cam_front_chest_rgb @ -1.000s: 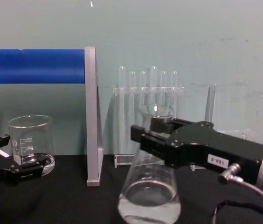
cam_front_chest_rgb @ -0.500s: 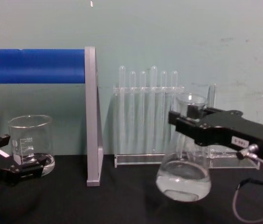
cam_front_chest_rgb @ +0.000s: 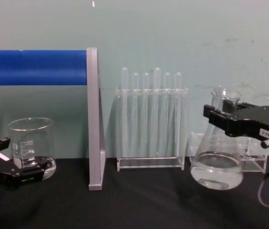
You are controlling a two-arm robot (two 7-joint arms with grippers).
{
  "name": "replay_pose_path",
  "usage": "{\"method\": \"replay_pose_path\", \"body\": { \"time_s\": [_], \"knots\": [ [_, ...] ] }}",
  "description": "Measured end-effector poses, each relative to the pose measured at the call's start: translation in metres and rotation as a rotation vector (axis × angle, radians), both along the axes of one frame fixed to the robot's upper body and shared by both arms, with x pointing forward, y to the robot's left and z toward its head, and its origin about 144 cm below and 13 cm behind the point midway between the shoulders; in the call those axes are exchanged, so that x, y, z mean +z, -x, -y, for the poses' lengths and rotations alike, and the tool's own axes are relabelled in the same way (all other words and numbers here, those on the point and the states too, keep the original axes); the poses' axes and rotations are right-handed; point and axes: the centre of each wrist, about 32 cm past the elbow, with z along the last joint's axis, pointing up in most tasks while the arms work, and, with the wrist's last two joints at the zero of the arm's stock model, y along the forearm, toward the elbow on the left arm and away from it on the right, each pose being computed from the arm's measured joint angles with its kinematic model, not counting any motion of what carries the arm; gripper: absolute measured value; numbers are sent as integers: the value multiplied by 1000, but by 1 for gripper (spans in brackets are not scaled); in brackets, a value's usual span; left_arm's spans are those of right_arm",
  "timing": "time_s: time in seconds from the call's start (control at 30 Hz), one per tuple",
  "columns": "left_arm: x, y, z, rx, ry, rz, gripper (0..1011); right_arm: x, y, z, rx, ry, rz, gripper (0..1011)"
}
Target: Grasp the erlenmeyer flask with one hand, shake it three times, then place it back.
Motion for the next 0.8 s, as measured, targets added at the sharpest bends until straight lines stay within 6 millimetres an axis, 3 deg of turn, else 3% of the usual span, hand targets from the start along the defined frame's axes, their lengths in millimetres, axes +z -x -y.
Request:
{"method": "replay_pose_path", "body": {
  "time_s": [0.8],
  "knots": [
    [0, 0, 0, 0, 0, 0, 1001, -2, -4, 3, -32, 8, -9, 449]
  ]
}}
